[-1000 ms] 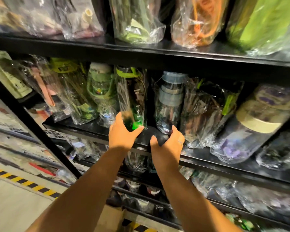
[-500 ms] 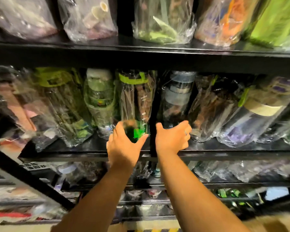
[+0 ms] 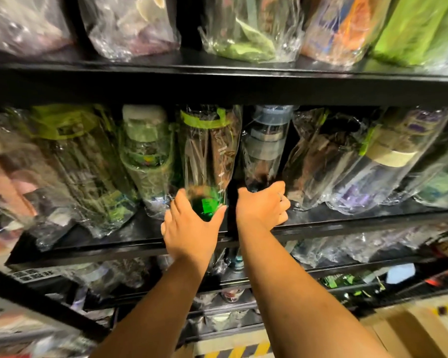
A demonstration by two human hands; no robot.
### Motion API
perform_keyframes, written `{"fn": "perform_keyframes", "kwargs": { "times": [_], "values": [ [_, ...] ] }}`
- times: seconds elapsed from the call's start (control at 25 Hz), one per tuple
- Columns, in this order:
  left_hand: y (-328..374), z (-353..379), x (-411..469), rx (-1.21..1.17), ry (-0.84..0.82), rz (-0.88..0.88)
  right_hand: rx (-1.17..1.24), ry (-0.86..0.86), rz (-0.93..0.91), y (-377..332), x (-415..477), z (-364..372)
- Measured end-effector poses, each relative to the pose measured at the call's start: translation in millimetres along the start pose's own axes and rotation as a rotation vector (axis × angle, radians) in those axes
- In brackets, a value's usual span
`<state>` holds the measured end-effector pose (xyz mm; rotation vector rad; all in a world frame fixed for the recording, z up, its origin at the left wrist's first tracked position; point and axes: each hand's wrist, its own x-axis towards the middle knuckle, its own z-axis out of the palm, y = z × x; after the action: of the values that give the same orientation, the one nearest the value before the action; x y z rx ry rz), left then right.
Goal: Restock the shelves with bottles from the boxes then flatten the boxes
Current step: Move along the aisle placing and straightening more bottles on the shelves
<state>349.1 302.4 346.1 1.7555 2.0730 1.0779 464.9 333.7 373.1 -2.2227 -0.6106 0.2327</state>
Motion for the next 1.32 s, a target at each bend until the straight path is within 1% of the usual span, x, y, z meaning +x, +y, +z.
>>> {"fn": "perform_keyframes", "kwargs": {
  "times": [0.12, 0.28, 0.4, 0.64, 0.92, 1.04, 1.12, 1.2, 1.24, 1.28, 1.32],
  "values": [
    [1.1, 0.8, -0.7, 0.002, 0.012, 0.006, 0.042, -0.007, -0.010, 1.2, -2.4, -2.2],
    [2.2, -0.7, -1.3, -0.010, 0.014, -0.001, 0.053, -0.022, -0.081, 6.1, -7.0, -11.5],
    [2.4, -2.3, -1.4, -0.030, 0.008, -0.001, 0.100, -0.044, -0.120, 15.3, -12.0, -20.8],
    [3.2, -2.3, -2.1, -0.026, -0.020, 0.014, 0.152, -0.031, -0.204, 40.3, -17.0, -36.2],
    [6.4, -1.4, -3.1, 0.021, -0.043, 0.029, 0.130, -0.041, -0.247, 50.3, -14.6, -36.1],
    [8.0, -2.1, -2.0, 0.048, -0.095, 0.028, 0.142, -0.079, -0.243, 53.0, -14.2, -35.6],
    [3.4, -8.5, -2.7, -0.053, -0.154, 0.053, 0.192, -0.079, -0.238, 57.2, -22.9, -41.8],
    [-10.2, -22.1, -5.3, -0.251, -0.213, 0.096, 0.228, -0.039, -0.259, 65.2, -42.2, -50.5],
    [-20.6, -31.7, -8.2, -0.328, -0.188, 0.111, 0.245, -0.037, -0.302, 68.9, -54.8, -54.0],
    [-32.9, -43.0, -10.7, -0.371, -0.114, 0.126, 0.281, -0.062, -0.371, 71.4, -68.2, -56.2],
    [-45.2, -55.1, -11.4, -0.385, 0.007, 0.139, 0.332, -0.107, -0.459, 71.3, -81.2, -56.9]
  ]
}}
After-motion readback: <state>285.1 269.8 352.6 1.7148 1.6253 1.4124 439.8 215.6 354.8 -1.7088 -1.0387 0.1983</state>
